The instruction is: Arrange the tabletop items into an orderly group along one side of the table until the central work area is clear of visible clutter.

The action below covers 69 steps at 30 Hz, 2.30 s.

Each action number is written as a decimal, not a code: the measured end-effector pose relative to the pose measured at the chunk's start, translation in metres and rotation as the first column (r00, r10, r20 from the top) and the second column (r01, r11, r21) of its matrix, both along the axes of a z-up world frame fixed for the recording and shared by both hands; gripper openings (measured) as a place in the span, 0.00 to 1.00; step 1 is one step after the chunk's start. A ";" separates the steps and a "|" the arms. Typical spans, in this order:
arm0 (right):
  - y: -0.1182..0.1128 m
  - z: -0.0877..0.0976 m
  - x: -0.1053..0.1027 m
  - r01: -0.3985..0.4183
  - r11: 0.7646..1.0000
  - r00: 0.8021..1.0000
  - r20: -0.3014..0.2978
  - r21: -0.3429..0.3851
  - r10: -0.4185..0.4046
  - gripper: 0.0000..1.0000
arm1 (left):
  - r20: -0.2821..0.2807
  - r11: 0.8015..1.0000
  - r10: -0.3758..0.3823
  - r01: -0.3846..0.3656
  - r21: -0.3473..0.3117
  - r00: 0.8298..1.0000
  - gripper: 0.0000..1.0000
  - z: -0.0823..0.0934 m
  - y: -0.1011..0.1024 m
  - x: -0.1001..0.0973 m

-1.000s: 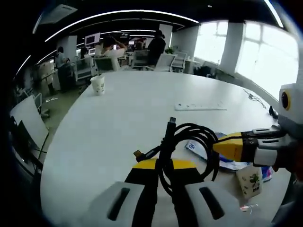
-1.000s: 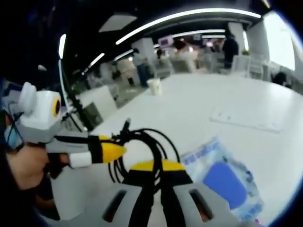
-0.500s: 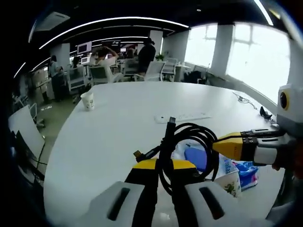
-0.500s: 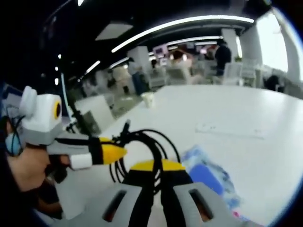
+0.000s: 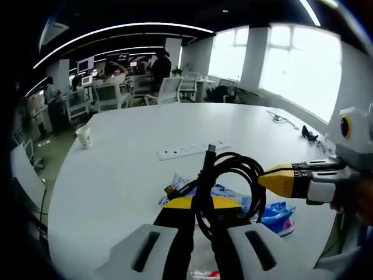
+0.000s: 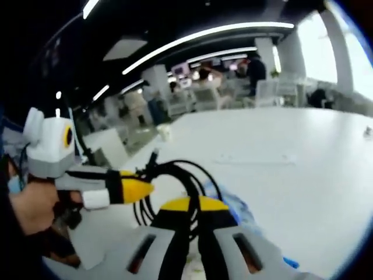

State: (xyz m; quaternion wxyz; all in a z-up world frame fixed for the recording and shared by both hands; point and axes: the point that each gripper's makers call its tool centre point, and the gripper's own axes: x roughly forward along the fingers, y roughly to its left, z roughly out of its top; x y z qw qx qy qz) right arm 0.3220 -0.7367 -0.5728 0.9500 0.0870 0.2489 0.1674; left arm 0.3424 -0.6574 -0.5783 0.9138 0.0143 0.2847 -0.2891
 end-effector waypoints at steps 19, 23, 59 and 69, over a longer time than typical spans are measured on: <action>-0.101 0.001 -0.051 0.141 0.990 0.990 -0.008 -0.003 -0.141 0.00 | -0.032 0.987 -0.160 0.160 0.003 0.987 0.08 0.001 -0.105 -0.045; -0.128 -0.003 -0.064 0.186 0.982 0.982 -0.013 -0.008 -0.186 0.00 | -0.043 0.980 -0.199 0.199 -0.001 0.979 0.08 -0.003 -0.131 -0.054; -0.254 -0.089 -0.145 0.373 0.926 0.906 -0.189 -0.065 -0.378 0.00 | -0.263 0.920 -0.381 0.392 -0.009 0.886 0.09 -0.096 -0.263 -0.130; -0.258 -0.114 -0.143 0.355 0.933 0.902 -0.239 -0.059 -0.359 0.00 | -0.293 0.924 -0.357 0.381 0.026 0.887 0.09 -0.115 -0.266 -0.130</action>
